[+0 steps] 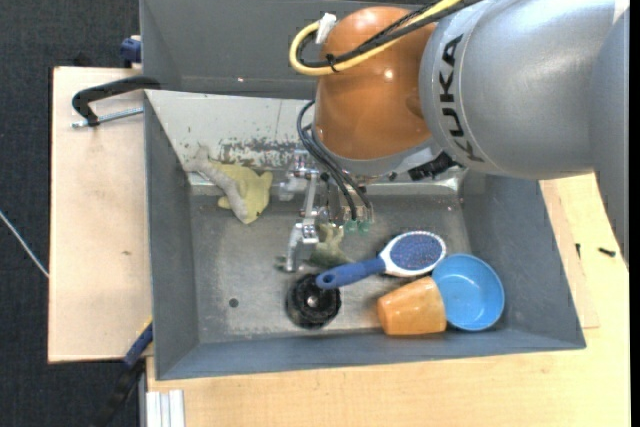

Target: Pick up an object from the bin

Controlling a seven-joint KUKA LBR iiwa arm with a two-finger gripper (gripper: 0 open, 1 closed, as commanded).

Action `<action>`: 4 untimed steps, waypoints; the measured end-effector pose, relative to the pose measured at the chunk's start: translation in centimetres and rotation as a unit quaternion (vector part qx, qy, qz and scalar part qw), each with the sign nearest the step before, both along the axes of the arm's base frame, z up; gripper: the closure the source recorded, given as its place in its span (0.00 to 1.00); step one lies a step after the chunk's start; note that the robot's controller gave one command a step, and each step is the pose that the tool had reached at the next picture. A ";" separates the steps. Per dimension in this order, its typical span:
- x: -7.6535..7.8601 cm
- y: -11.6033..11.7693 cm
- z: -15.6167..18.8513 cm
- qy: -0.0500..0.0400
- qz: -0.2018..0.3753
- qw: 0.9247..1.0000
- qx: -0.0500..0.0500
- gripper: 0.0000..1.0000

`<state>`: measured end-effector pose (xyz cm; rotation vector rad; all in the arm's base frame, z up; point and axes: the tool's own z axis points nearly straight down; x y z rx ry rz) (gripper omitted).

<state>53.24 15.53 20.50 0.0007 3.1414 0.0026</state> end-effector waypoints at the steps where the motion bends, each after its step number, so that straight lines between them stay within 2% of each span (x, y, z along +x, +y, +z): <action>1: 0.1 -7.2 -4.3 0.002 0.066 0.998 -0.002 0.00; 2: -1.2 -10.4 -13.2 -0.007 0.250 0.968 0.000 0.00; 3: -1.0 -10.4 -13.0 -0.011 0.249 0.968 0.000 1.00; 4: -1.9 -9.4 0.1 -0.006 0.277 0.961 -0.001 1.00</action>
Offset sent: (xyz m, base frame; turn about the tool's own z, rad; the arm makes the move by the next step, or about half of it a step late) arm 0.0005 -0.0688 -0.0419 -0.1377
